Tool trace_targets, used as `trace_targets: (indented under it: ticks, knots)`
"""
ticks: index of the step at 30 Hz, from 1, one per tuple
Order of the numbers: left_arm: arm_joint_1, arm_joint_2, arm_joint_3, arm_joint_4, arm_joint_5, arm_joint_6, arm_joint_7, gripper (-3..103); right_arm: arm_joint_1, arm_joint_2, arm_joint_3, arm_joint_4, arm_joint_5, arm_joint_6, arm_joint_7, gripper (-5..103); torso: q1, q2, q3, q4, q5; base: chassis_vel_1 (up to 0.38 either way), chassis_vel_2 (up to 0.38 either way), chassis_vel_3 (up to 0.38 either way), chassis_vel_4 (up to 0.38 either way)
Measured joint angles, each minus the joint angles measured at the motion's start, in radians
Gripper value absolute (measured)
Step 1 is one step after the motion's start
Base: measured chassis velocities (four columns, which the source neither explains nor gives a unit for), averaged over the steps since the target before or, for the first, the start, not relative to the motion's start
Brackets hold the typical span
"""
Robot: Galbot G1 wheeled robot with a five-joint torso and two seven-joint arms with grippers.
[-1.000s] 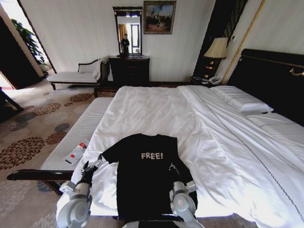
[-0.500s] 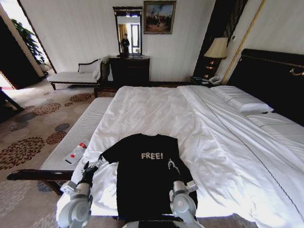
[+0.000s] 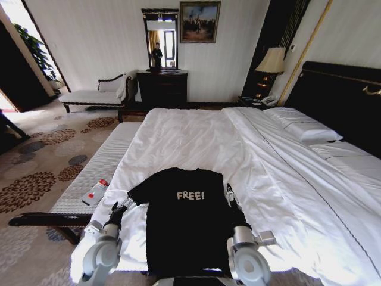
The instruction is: Fold the clothes on the bed.
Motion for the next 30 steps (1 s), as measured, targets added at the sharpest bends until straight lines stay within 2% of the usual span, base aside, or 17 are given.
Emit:
trace_targets:
  ticks: [4, 5, 9, 15, 24, 30]
  knots:
    - [-0.013, -0.005, 0.007, 0.021, -0.038, 0.002, 0.006, 100, -0.002, 0.008, -0.001, 0.000, -0.004, -0.001, 0.006, 100, 0.000, 0.000, 0.000, 0.0001, -0.0001, 0.000, 0.000, 0.000, 0.000]
    - [-0.020, -0.004, 0.000, 0.031, -0.097, 0.009, 0.008, 100, -0.005, 0.012, -0.002, -0.004, -0.008, -0.001, 0.008, 100, 0.000, 0.000, 0.000, 0.0000, -0.0001, 0.000, 0.000, 0.000, 0.000]
    - [-0.041, 0.003, -0.015, 0.081, -0.201, 0.022, 0.018, 100, -0.009, 0.013, -0.001, -0.018, -0.017, -0.002, 0.018, 100, 0.000, 0.000, 0.000, 0.0001, 0.0000, 0.000, 0.000, 0.000, 0.000]
    - [-0.082, -0.023, -0.012, 0.143, -0.291, 0.025, 0.014, 100, -0.013, 0.018, -0.002, -0.028, -0.029, -0.004, 0.029, 100, 0.000, 0.000, 0.000, 0.0000, 0.0000, 0.000, 0.000, 0.000, 0.000]
    - [-0.165, -0.051, 0.004, 0.236, -0.325, 0.025, 0.009, 100, -0.015, 0.017, -0.001, -0.045, -0.033, -0.005, 0.038, 100, 0.000, 0.000, 0.000, 0.0001, 0.0001, 0.000, 0.000, 0.000, 0.000]
    - [-0.247, -0.041, 0.006, 0.301, -0.343, 0.026, -0.005, 102, -0.001, 0.010, -0.010, -0.062, -0.044, -0.006, 0.042, 100, 0.000, 0.000, 0.000, 0.0000, 0.0000, 0.000, 0.000, 0.000, 0.000]
